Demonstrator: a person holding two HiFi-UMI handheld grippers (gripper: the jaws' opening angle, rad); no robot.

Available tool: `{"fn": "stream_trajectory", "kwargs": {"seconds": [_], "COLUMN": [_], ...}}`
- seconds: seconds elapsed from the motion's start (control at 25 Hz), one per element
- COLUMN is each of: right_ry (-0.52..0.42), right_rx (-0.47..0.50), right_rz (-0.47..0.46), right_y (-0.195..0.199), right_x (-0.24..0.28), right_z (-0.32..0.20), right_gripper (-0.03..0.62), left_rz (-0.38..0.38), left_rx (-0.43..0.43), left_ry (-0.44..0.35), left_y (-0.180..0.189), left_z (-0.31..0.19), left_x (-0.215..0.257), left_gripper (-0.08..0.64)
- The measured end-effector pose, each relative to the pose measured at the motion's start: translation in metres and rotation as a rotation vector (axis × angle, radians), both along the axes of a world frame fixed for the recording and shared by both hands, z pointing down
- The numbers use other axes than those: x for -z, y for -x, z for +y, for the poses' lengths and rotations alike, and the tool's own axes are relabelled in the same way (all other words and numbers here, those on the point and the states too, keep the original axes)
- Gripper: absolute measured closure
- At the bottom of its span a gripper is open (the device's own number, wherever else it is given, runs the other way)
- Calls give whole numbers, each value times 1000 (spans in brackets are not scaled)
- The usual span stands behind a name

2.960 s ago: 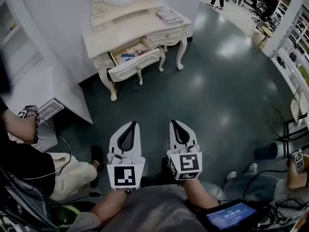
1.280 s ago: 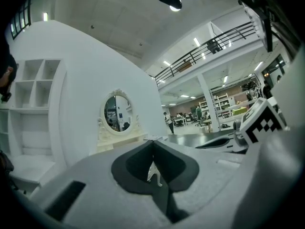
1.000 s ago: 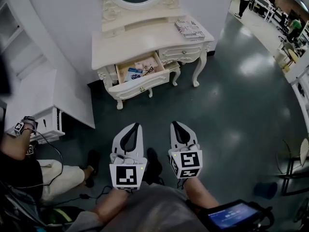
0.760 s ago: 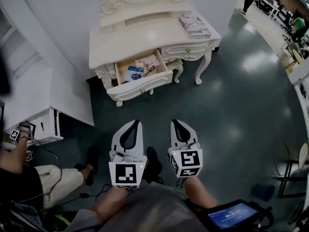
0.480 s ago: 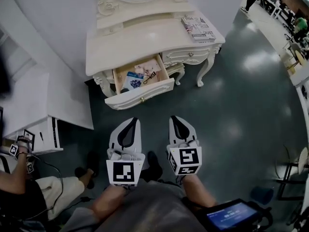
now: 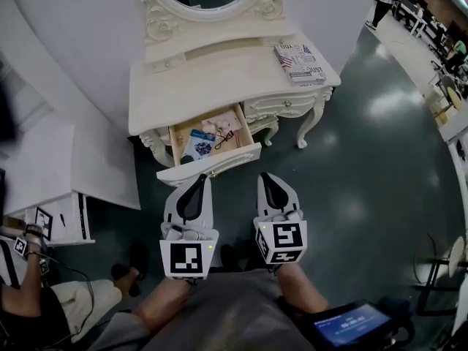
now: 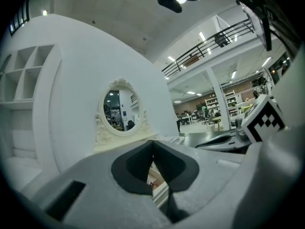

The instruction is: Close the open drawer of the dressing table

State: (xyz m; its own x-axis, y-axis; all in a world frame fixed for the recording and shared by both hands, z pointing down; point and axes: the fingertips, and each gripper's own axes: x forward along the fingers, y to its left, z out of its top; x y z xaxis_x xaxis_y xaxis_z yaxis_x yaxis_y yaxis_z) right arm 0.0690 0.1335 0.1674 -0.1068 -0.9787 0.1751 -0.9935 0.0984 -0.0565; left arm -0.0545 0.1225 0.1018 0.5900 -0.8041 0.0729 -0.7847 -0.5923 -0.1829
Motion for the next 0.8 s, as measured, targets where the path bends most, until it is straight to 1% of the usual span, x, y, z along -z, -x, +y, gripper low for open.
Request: {"fn": "stream_trajectory", "kwargs": {"seconds": [0.08,0.32,0.44,0.56,0.8], "right_ry": [-2,-3,6,20,67], "right_rx": [25,128,186,230,303], "right_rz": [0,-8,-12,-14,-16], "right_y": [-3,-12,-9,-6,6], "right_x": [-1,-4,-6,-10,-35], "right_z": [-13,-70,-95,-117,-142], "right_gripper": [577,577,577,577,577], "left_rz": [2,-32,-31,-24,-19], "left_rx": [22,110,169,211,287], "left_ry": [4,-4,36,61,165], "left_y": [-3,-16,-13,-9,6], "left_z": [-10,-50,-69,-88,-111], "left_x": [-1,-8,-17,-27,-70], "left_gripper": [545,545,545,545,545]}}
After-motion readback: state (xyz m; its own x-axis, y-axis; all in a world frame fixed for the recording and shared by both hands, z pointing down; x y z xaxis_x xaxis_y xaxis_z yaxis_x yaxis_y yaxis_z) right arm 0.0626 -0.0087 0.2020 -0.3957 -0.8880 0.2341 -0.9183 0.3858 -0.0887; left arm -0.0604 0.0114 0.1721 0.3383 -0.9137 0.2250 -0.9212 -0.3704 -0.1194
